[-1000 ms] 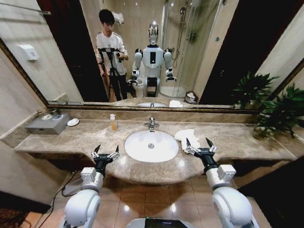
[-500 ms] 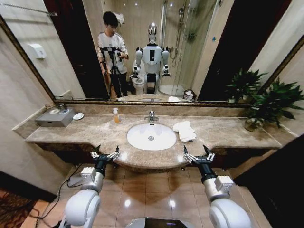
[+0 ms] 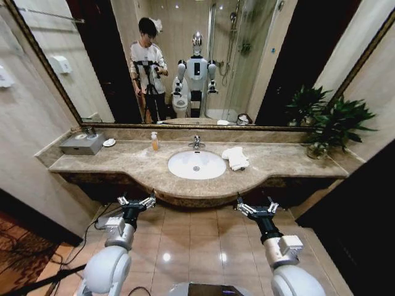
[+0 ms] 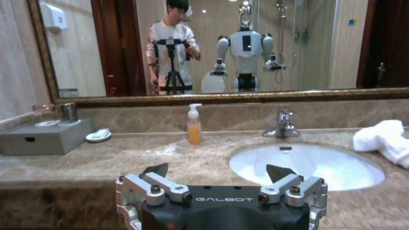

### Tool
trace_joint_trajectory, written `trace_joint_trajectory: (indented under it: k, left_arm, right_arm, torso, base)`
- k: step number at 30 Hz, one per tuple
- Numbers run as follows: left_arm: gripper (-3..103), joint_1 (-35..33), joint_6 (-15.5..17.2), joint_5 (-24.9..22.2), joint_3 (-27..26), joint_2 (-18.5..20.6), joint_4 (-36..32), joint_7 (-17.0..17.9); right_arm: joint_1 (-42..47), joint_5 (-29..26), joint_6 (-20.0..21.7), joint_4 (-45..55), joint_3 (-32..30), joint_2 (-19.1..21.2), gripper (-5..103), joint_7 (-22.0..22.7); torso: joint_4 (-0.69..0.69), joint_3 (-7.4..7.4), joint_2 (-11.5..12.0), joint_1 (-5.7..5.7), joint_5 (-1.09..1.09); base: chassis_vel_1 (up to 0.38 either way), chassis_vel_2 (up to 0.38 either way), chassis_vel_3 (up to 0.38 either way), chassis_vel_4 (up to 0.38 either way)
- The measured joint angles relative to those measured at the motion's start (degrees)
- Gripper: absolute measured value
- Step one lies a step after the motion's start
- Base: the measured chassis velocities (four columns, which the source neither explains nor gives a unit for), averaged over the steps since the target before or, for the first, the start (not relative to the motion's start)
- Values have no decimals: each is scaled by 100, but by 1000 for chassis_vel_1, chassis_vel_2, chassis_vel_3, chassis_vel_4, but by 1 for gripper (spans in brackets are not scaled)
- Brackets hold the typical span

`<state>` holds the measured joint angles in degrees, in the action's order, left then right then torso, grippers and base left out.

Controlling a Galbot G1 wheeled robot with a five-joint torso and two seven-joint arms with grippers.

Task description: Pick up the towel from the sink counter and wipe the mirror surface.

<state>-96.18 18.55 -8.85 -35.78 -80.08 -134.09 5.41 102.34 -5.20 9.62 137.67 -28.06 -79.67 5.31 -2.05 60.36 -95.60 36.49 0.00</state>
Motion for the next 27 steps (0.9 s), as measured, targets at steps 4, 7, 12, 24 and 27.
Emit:
trace_joint_trajectory:
  k: [4,7,12,24,27]
  left_arm:
    - [100,0,0,0,0,0,0,0]
    - [100,-1,0,0,0,0,0,0]
    - [100,-1,0,0,0,0,0,0]
    - [100,2,0,0,0,0,0,0]
    - [100,1,0,0,0,0,0,0]
  right_arm:
    - [45,59,-46,0,54,-47,100,11]
    - [48,98,-75,-34,168,-30,100,90]
    - [-55,136,-345,-179,419,216,100,412]
    - [-692,-104,-80,-260,536,407,100,952]
    - [-828,-404,51,-302,258,441,100,808]
  torso:
    - [0,0,0,1,-4]
    - [0,0,0,2,-1]
    - [0,1,1,2,0]
    - [-1,3,3,7,0]
    - [-1,3,3,8,0]
  base:
    - [216,-218,-208,236]
    - [198,-195,-193,190]
    - [171,-170,-184,182]
    - [31,-32,-42,35]
    - [-30,47,34,-18]
